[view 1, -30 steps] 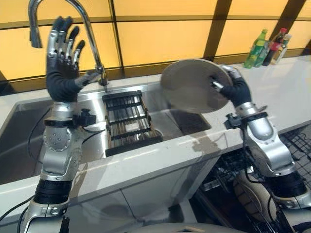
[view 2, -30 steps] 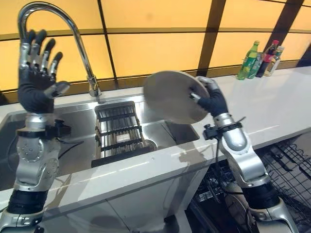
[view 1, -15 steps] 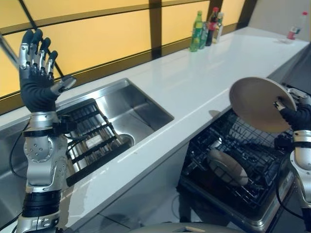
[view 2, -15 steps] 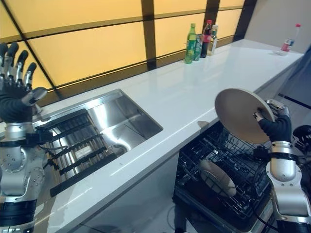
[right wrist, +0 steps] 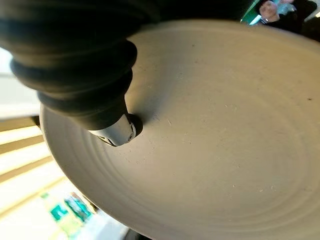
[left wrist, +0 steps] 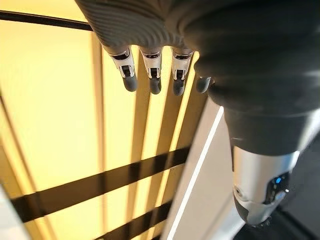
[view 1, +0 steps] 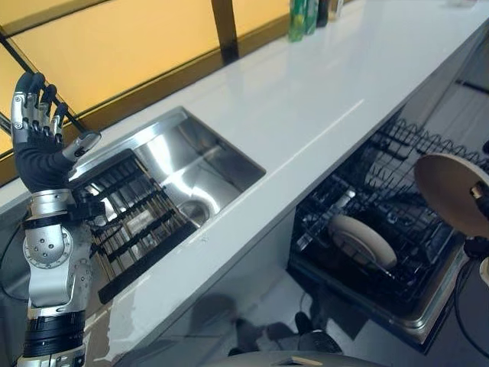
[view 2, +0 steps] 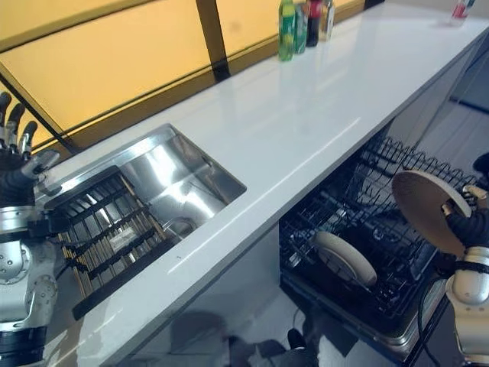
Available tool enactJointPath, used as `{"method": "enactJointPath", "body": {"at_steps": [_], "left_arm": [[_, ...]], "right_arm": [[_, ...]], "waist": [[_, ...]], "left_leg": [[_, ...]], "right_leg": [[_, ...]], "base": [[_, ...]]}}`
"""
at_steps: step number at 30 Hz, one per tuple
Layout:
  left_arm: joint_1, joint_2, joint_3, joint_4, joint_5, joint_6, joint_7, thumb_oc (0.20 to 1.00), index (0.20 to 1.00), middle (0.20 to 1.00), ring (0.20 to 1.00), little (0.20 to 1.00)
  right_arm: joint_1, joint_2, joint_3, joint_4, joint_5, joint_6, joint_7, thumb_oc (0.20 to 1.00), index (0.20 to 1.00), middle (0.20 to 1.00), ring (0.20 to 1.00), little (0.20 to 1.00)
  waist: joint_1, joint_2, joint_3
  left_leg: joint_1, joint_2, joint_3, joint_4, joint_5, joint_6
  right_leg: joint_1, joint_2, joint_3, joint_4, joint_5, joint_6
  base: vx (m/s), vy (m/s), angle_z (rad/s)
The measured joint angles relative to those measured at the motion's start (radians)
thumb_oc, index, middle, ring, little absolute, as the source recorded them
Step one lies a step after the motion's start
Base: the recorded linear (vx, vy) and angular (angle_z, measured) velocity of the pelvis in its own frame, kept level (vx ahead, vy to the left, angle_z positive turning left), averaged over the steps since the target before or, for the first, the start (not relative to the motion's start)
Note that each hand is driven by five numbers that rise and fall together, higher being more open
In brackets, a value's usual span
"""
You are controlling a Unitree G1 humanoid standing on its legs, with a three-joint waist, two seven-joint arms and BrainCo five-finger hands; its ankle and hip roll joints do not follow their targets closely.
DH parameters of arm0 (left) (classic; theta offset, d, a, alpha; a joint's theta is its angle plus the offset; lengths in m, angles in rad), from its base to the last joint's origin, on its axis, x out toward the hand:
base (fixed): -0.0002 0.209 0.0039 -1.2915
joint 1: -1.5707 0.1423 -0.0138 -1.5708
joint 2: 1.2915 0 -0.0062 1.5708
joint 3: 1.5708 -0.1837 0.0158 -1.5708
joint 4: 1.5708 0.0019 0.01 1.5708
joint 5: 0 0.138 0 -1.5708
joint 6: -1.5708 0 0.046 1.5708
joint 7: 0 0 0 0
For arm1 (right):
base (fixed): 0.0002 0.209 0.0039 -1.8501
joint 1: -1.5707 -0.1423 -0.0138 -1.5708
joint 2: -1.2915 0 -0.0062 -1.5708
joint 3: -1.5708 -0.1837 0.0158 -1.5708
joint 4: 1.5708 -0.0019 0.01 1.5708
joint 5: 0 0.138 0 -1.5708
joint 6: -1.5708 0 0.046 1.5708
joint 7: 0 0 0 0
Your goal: Pick up plates and place into dishwasher.
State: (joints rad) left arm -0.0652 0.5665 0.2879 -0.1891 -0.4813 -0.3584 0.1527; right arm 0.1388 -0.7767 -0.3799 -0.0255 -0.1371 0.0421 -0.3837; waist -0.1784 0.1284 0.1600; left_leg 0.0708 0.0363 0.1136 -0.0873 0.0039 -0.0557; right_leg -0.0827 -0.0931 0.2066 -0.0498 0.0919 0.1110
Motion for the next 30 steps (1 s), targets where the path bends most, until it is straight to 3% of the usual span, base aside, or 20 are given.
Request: {"method": "enactJointPath", "body": {"at_steps": [6, 11, 17, 30], "left_arm": [[-0.005, 0.0, -0.04, 0.0, 0.022, -0.011, 0.058, 1.0, 1.0, 1.0, 1.0, 1.0], [-0.048, 0.001, -0.045, 0.001, 0.036, -0.029, 0.094, 1.0, 1.0, 1.0, 1.0, 1.0], [-0.066, 0.01, -0.065, 0.0, 0.036, -0.045, 0.135, 1.0, 1.0, 1.0, 1.0, 1.0], [-0.165, 0.117, -0.114, 0.012, 0.078, -0.045, 0.204, 1.0, 1.0, 1.0, 1.0, 1.0]], "right_arm": [[-0.109, -0.072, 0.05, 0.082, -0.039, 0.0, -0.061, 0.2, 0.2, 0.2, 0.2, 0.2], [-0.211, -0.137, 0.106, 0.135, -0.076, 0.002, -0.086, 0.2, 0.2, 0.2, 0.2, 0.2], [-0.272, -0.173, 0.171, 0.212, -0.085, 0.001, -0.091, 0.2, 0.2, 0.2, 0.2, 0.2], [-0.433, -0.182, 0.307, 0.299, -0.055, -0.041, -0.019, 0.2, 0.2, 0.2, 0.2, 0.2]], "waist": [[0.003, 0.064, 0.092], [0.012, 0.094, 0.164], [0.032, 0.097, 0.201], [0.058, 0.087, 0.286]], "left_leg": [[-0.074, -0.012, -0.006, 0.015, 0.012, 0.005], [-0.144, -0.008, -0.009, 0.051, 0.013, 0.003], [-0.206, -0.005, -0.016, 0.079, 0.015, -0.001], [-0.311, 0.015, -0.033, 0.11, 0.035, -0.026]], "right_leg": [[-0.075, -0.012, 0.001, 0.024, 0.003, 0.006], [-0.148, -0.005, -0.002, 0.065, 0.002, 0.003], [-0.222, -0.003, -0.027, 0.119, -0.01, -0.002], [-0.343, 0.022, -0.063, 0.186, -0.001, -0.031]], "base": [[-0.12, -0.04, 0.02], [-0.06, -0.093, 0.01], [-0.05, -0.139, 0.03], [-0.05, -0.117, 0.0]]}}
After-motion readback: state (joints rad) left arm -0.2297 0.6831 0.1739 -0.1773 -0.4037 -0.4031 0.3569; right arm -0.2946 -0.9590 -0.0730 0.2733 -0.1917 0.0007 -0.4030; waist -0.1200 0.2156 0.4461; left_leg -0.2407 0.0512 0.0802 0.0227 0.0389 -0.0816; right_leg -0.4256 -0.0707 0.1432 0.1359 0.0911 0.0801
